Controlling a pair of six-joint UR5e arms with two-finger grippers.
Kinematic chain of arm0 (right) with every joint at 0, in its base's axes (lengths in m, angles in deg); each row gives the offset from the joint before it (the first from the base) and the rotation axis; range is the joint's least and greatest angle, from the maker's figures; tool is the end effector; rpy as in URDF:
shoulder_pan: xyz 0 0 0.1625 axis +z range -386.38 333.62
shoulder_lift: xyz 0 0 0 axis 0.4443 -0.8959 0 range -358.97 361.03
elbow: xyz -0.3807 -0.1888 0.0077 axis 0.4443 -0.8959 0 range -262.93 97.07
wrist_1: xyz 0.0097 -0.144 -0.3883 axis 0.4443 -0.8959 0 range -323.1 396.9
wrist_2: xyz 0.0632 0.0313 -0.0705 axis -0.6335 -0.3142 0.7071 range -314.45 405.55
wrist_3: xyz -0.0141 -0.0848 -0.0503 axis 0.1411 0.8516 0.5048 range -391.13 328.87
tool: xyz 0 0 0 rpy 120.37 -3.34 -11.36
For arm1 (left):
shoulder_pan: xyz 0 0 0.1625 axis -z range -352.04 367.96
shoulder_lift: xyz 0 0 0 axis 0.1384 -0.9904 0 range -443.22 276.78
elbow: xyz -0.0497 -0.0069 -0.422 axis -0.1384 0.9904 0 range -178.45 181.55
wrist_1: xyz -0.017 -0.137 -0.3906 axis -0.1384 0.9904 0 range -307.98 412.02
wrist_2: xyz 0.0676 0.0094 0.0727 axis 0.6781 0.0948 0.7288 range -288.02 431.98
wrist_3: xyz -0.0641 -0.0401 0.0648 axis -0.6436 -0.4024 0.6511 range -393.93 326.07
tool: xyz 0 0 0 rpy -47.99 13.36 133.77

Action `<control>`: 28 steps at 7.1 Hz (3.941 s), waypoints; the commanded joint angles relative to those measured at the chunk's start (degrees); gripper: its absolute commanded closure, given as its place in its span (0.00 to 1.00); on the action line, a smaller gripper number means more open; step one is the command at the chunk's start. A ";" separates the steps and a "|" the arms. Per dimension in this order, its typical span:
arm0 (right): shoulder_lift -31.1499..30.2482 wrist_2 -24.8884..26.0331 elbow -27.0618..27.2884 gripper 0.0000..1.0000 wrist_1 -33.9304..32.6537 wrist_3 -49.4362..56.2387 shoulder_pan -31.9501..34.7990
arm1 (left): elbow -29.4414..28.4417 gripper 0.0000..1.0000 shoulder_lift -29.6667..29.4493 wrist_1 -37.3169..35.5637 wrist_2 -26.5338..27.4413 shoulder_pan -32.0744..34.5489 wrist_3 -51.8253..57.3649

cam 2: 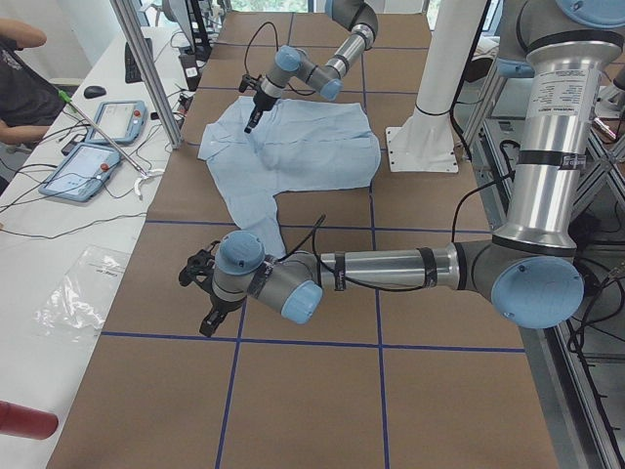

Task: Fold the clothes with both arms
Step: 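Lift the sleeve and carry it across the shirt toward the collar, then release the sleeve and draw the right gripper back to the shoulder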

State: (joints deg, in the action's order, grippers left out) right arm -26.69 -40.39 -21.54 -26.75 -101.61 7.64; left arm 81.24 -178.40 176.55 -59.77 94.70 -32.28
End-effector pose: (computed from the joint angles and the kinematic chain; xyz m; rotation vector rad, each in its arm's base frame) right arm -0.6165 -0.5854 0.1061 0.5306 -0.9088 0.2663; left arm -0.0356 -0.5553 0.6366 0.4809 0.7202 0.2671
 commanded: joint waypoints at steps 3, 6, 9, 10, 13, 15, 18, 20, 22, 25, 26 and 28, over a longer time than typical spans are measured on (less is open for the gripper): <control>1.96 -0.54 -9.41 1.00 8.94 2.97 0.08 | -0.32 0.00 -0.09 0.01 0.00 0.00 -0.07; 7.41 -0.54 -17.17 0.00 12.30 4.38 0.00 | -0.32 0.00 0.00 0.80 0.00 0.00 -0.07; 7.77 -2.28 -18.16 0.00 15.32 4.21 0.17 | -0.76 0.00 -0.26 0.80 0.00 -0.09 -1.55; 6.81 -3.08 -15.63 0.00 14.36 3.95 0.69 | -0.24 0.00 -1.14 2.37 0.00 -0.17 -11.66; -3.28 -12.91 6.76 0.00 -6.35 5.70 4.38 | 0.03 0.00 3.67 22.43 5.42 -10.94 -39.86; -12.05 -21.50 22.54 0.00 -20.29 6.49 9.02 | 7.88 0.00 9.36 24.27 16.99 -22.61 -59.49; -27.44 -23.81 43.78 0.00 -33.19 20.52 11.94 | 17.52 0.07 16.96 21.38 27.91 -35.38 -75.72; -29.93 -25.94 44.60 0.00 -32.94 23.19 13.79 | 15.86 0.11 15.38 15.05 33.74 -37.97 -75.75; -30.02 -25.76 44.60 0.00 -32.76 23.10 13.62 | 12.34 0.17 13.54 15.13 34.72 -38.06 -75.57; -30.11 -25.68 44.60 0.00 -32.67 23.19 13.62 | 11.10 0.25 12.39 15.13 34.98 -40.33 -75.74; -30.11 -25.59 44.60 0.00 -32.67 23.19 13.62 | 11.10 0.29 12.48 15.13 34.98 -40.60 -75.74; -29.94 -25.67 44.69 0.00 -32.67 23.10 13.62 | 11.28 0.33 12.74 15.04 34.98 -40.60 -75.66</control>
State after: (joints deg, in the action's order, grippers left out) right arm -56.72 -66.01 23.09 -59.43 -78.43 21.26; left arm 92.44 -165.85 191.62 -24.80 54.16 -108.00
